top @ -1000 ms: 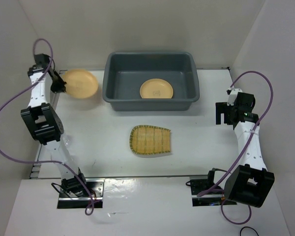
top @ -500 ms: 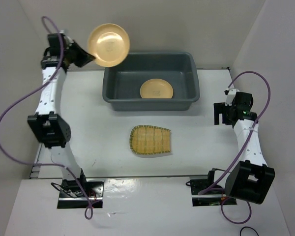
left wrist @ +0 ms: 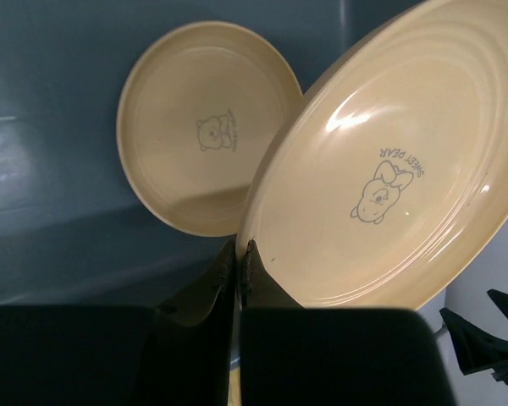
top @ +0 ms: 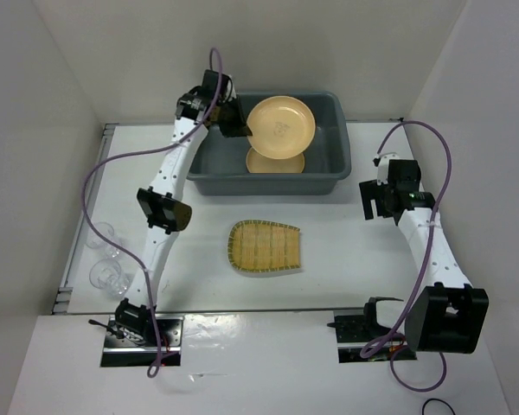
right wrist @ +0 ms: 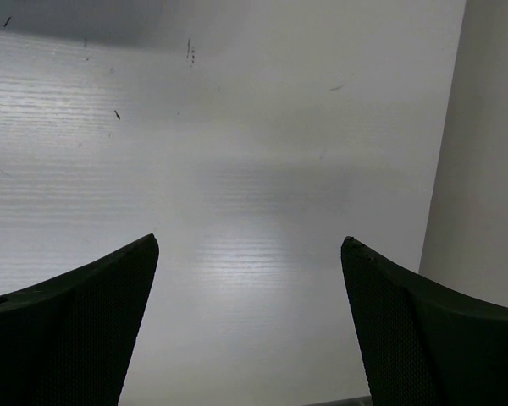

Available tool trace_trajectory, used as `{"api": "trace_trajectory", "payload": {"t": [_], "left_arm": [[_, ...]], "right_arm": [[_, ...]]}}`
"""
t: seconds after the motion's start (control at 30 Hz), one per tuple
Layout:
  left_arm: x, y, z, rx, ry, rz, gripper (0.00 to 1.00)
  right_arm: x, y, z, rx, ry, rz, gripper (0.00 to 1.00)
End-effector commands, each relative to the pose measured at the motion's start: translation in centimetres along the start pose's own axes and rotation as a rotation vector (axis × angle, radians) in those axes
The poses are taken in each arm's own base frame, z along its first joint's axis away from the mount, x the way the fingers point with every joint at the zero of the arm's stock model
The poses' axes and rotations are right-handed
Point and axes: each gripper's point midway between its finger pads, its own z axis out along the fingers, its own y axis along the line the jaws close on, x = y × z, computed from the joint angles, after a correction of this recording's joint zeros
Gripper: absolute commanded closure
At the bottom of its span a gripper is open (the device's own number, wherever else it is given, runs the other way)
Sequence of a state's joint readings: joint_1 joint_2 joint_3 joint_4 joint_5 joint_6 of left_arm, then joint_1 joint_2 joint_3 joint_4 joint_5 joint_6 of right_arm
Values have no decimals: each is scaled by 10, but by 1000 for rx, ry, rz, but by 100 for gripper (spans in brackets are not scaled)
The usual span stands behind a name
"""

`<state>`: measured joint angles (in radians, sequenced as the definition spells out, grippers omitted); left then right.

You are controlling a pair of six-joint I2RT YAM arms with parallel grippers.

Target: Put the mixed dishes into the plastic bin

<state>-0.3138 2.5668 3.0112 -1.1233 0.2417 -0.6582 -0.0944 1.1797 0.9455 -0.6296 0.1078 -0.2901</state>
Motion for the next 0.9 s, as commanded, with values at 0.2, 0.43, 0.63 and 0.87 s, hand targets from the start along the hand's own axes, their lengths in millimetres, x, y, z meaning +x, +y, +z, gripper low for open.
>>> {"api": "trace_trajectory", "payload": {"t": [0.2, 0.43, 0.63, 0.87], "left_arm": [[51, 44, 71, -149, 111, -62, 100], [50, 59, 91, -138, 110, -85, 100], [61, 79, 105, -130, 167, -123, 51], [-21, 46, 40, -135, -115, -13, 0]], "right_arm": [[-12, -1, 3, 43, -38, 9, 8], [-12, 8, 6, 6, -39, -9, 8], [-10, 12, 10, -4, -23, -18, 8], [-4, 15, 17, -22, 12, -32, 8]]}}
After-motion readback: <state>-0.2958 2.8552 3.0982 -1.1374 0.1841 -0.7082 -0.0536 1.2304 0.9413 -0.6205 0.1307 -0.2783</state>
